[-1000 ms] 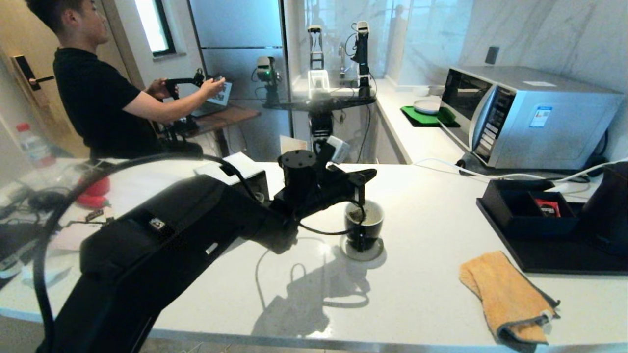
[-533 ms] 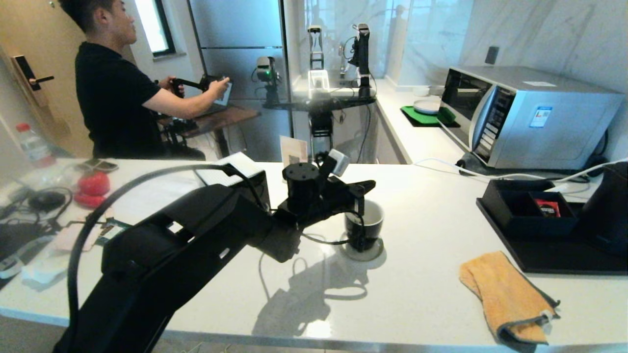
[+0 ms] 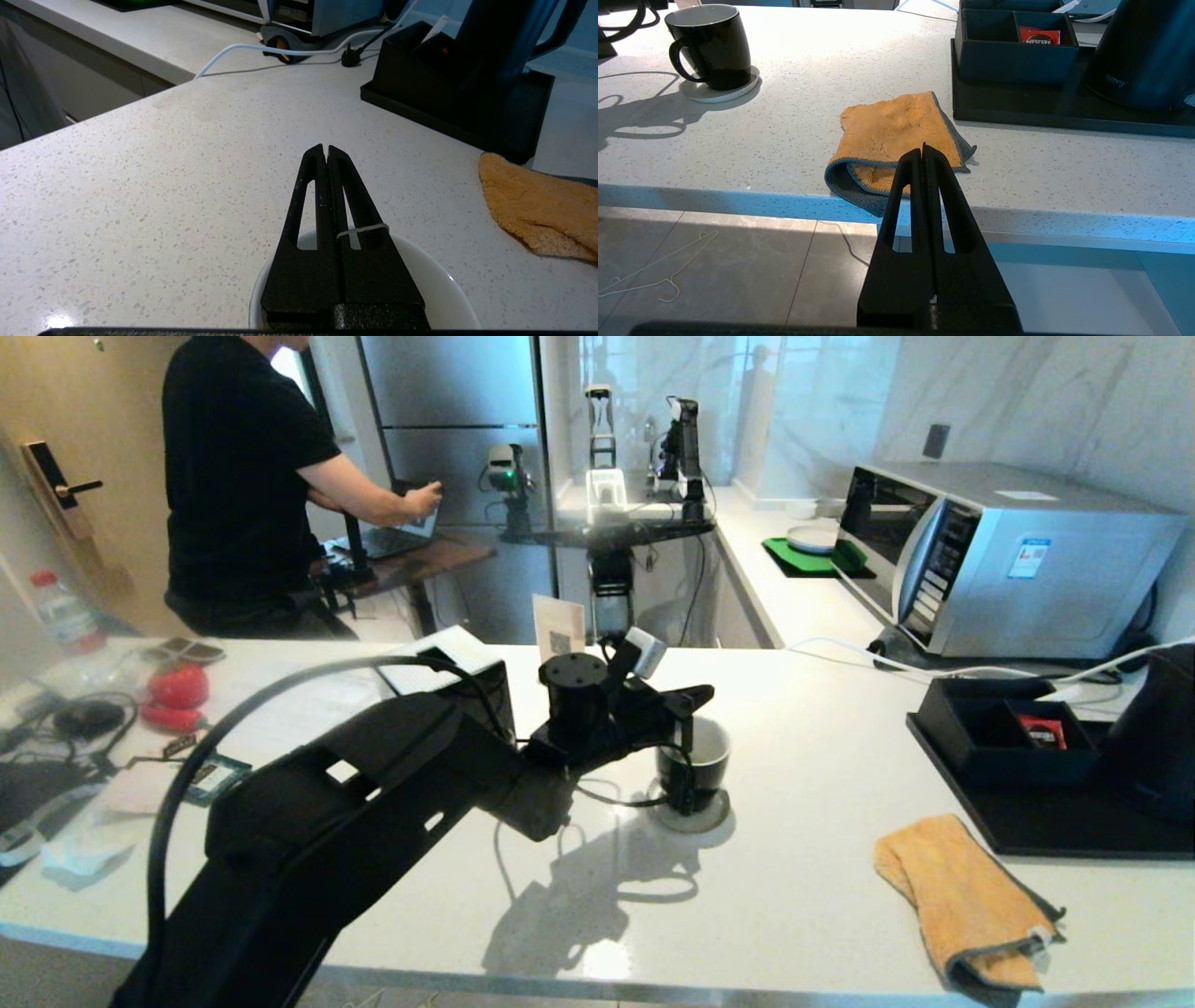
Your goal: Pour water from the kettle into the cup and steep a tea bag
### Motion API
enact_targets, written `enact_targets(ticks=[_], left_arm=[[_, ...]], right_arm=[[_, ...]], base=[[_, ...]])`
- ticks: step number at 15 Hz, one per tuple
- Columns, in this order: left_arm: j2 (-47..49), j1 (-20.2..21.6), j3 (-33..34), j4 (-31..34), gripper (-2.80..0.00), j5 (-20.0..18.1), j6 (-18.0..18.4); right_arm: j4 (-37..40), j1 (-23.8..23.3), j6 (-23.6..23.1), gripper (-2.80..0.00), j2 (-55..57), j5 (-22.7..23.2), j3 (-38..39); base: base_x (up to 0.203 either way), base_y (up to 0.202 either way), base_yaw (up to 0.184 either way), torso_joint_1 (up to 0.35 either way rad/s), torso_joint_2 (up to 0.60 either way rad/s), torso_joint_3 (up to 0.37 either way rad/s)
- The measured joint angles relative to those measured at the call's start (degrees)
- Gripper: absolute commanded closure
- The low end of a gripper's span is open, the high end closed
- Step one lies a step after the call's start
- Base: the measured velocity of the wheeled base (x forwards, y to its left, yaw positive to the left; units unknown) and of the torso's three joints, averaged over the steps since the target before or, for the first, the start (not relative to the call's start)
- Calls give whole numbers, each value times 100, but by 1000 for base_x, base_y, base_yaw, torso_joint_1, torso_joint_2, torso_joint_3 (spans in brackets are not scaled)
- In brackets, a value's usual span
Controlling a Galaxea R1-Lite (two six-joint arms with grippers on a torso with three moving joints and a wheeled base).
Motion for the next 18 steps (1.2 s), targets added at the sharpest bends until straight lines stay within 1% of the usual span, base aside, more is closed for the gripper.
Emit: enact_targets(ticks=[4,8,12,18], left_arm=[[-196,39,-15,57,0,-10,2],[-543,50,-37,248,0,-9,0],[-887,46,-251,501,0,-10,2],[-1005,38,-263,489,0,-10,0]], right_arm=[[-1,0,-3,0,0,2,0],[-2,0,0,0,0,2,0],[-2,0,0,0,0,0,0],[0,0,1,0,0,0,0]], base=[[0,0,0,0,0,0],[0,0,0,0,0,0],[0,0,0,0,0,0],[0,0,0,0,0,0]])
